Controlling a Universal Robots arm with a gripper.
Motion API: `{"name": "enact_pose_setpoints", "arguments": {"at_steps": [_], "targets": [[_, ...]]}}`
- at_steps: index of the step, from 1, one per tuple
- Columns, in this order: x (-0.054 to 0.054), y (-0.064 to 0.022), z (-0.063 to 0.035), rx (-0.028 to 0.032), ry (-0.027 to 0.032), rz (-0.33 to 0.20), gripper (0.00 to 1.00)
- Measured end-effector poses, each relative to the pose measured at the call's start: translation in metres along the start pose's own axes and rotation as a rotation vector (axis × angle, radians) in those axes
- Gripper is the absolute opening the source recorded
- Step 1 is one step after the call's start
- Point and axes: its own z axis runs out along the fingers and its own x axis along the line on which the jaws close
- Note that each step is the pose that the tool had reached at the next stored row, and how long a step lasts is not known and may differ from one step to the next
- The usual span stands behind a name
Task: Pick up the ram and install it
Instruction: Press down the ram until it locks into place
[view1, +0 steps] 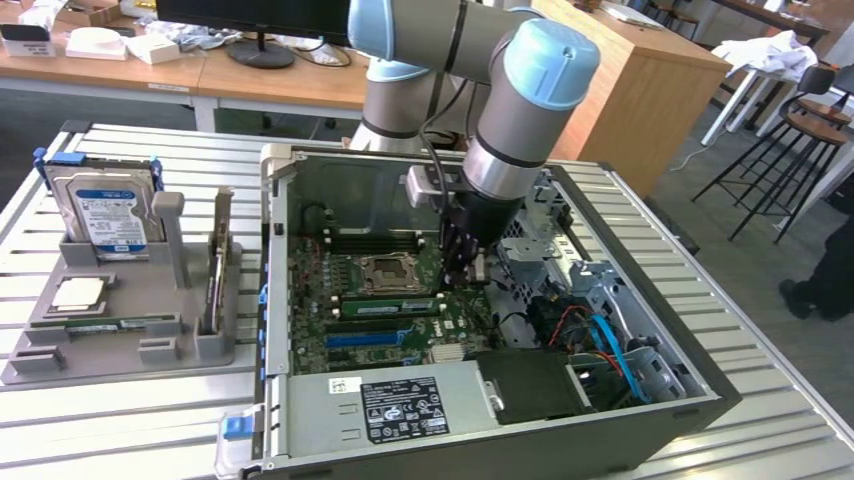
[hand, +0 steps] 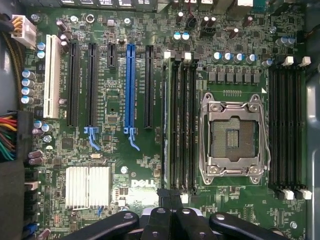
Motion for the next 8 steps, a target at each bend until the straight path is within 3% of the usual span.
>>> {"name": "enact_pose_setpoints", "arguments": {"at_steps": [8], "targets": [[-0.0011,-0.0001,0.0009,-0.0001,0.0,0.0,0.1]]}}
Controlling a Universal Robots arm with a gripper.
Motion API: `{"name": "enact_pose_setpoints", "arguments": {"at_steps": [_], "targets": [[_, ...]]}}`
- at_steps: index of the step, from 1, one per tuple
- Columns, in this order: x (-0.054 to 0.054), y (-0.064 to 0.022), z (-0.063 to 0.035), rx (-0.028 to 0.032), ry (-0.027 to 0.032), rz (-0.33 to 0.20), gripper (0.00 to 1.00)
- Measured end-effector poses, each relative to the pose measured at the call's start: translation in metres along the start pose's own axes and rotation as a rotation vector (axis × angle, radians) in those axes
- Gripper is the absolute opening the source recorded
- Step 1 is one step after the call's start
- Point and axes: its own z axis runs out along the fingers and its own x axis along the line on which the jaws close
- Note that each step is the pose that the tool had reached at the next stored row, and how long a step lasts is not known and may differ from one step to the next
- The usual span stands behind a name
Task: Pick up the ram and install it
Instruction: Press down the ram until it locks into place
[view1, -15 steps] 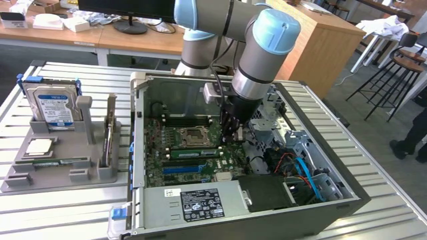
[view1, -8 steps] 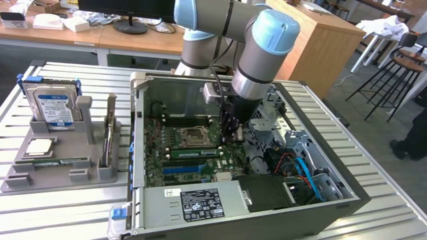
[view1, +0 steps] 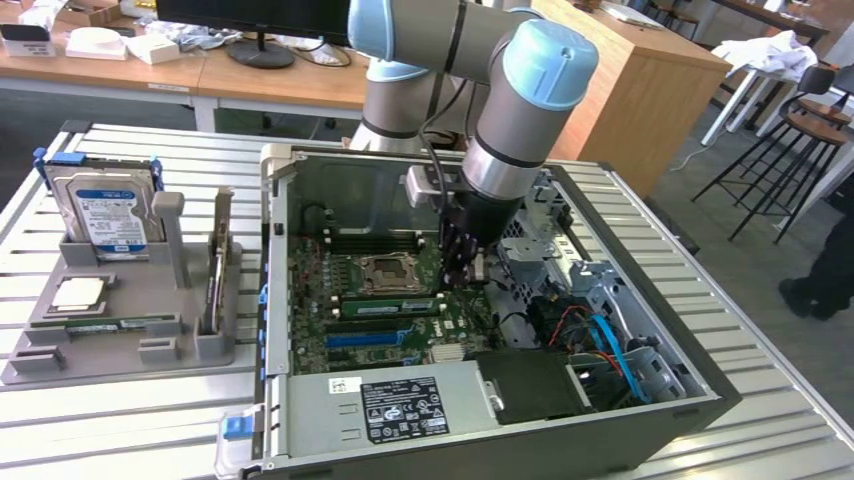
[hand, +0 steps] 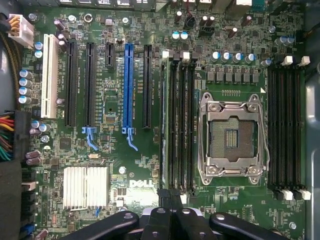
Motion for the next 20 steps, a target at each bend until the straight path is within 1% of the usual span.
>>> {"name": "enact_pose_setpoints", "arguments": {"at_steps": [9,13,17,20], "targets": [[0.001,-0.0005,0.0097,0.0002,-0.0004,0.0,0.1],[0.001,-0.0005,0.0103,0.0001,-0.0003,0.0,0.1],[-0.003,-0.0005,0.0116,0.0002,-0.0005,0.0,0.1],[-0.003,-0.0005,0.0117,0.0002,-0.0004,0.0,0.1]]}}
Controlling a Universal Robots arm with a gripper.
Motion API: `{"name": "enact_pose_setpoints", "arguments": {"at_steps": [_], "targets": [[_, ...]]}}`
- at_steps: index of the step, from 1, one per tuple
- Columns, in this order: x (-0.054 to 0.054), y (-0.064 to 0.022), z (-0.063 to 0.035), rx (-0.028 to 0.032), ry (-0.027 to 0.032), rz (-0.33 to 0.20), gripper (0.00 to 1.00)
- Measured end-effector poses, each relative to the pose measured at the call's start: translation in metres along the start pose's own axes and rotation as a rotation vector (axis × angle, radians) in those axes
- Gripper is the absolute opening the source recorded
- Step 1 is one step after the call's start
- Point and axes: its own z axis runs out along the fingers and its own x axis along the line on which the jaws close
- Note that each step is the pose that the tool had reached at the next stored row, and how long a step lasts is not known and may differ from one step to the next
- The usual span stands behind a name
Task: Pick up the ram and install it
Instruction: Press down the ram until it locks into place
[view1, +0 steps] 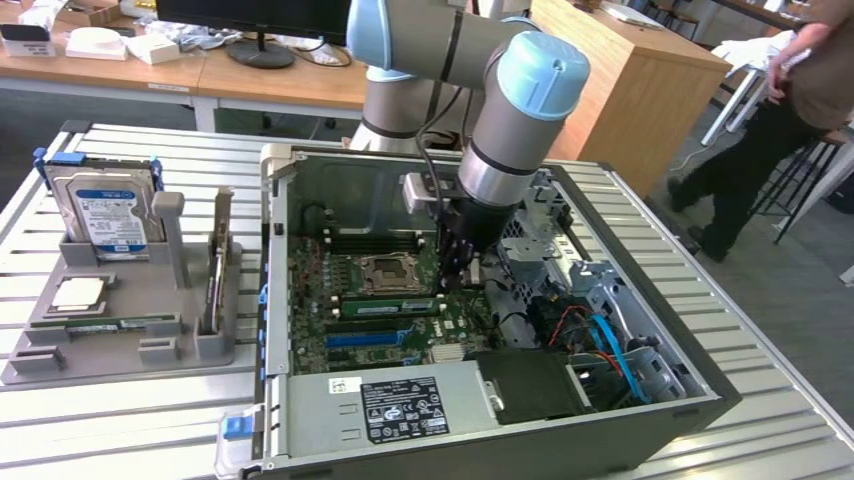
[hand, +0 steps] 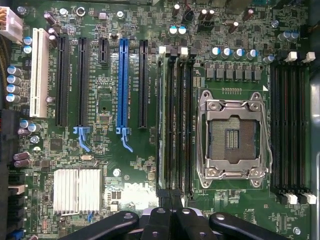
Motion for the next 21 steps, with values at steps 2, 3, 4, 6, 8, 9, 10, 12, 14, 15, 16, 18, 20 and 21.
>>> {"name": "enact_pose_setpoints", "arguments": {"at_steps": [2,3,4,6,8,9,10,12,14,15,16,18,20,21], "targets": [[0.0,0.0,0.0,0.0,0.0001,0.0,0.1],[0.0,0.0,0.0005,0.0,0.0,0.0,0.1],[0.0,0.0,0.0012,0.0,0.0001,0.0,0.1],[0.0002,-0.0001,0.0036,0.0,0.0001,0.0,0.1],[0.0003,-0.0002,0.0057,0.0001,0.0001,0.0,0.1],[0.0004,-0.0003,0.0064,0.0001,0.0001,0.0,0.1],[0.0005,-0.0003,0.0067,0.0,0.0002,0.0,0.1],[0.0004,-0.0003,0.0066,0.0,0.0003,0.0,0.1],[0.0004,-0.0003,0.0068,0.0001,0.0001,0.0,0.1],[0.0004,-0.001,0.0068,0.0,0.0001,0.0,0.1],[0.0004,-0.0024,0.0068,0.0,0.0001,0.0,0.1],[0.0003,-0.005,0.0068,0.0001,0.0,0.0,0.1],[0.0004,-0.0053,0.0068,0.0001,0.0,0.0,0.1],[0.0005,-0.0052,0.0071,0.0001,-0.0001,0.0,0.1]]}}
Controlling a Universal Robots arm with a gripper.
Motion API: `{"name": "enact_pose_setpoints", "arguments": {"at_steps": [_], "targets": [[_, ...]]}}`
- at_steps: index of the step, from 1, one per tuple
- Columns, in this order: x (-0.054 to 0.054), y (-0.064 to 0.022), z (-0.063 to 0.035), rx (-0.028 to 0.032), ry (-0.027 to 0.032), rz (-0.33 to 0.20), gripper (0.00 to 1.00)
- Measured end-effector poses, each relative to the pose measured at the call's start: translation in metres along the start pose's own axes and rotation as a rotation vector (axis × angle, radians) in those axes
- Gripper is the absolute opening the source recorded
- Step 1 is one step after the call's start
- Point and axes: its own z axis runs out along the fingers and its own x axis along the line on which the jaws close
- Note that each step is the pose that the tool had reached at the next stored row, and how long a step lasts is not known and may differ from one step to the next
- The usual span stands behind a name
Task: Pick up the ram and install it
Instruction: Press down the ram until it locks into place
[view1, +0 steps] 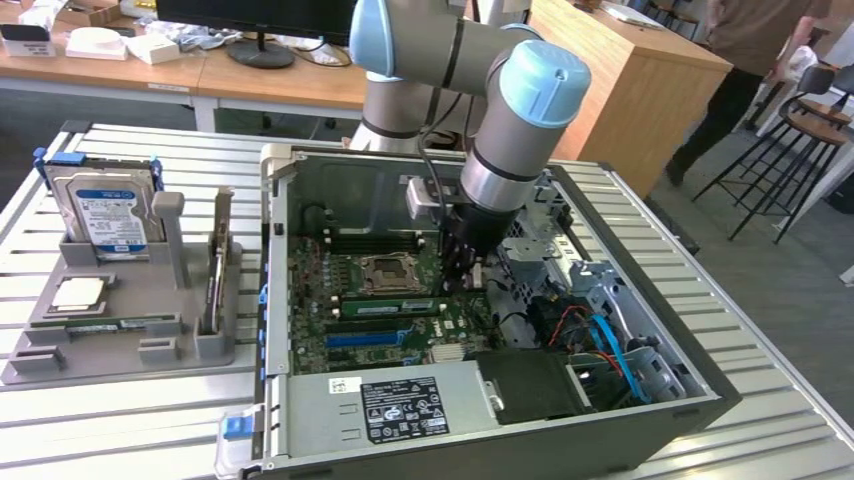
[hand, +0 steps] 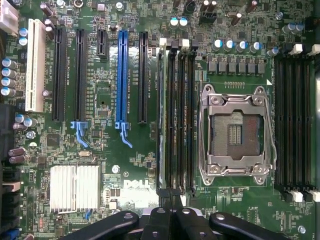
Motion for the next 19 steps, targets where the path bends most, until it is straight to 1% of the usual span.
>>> {"name": "enact_pose_setpoints", "arguments": {"at_steps": [13,19], "targets": [[0.0017,-0.0002,0.0031,-0.0001,0.0004,0.0,0.1],[-0.0005,-0.0002,0.0034,0.0,0.0001,0.0,0.1]]}}
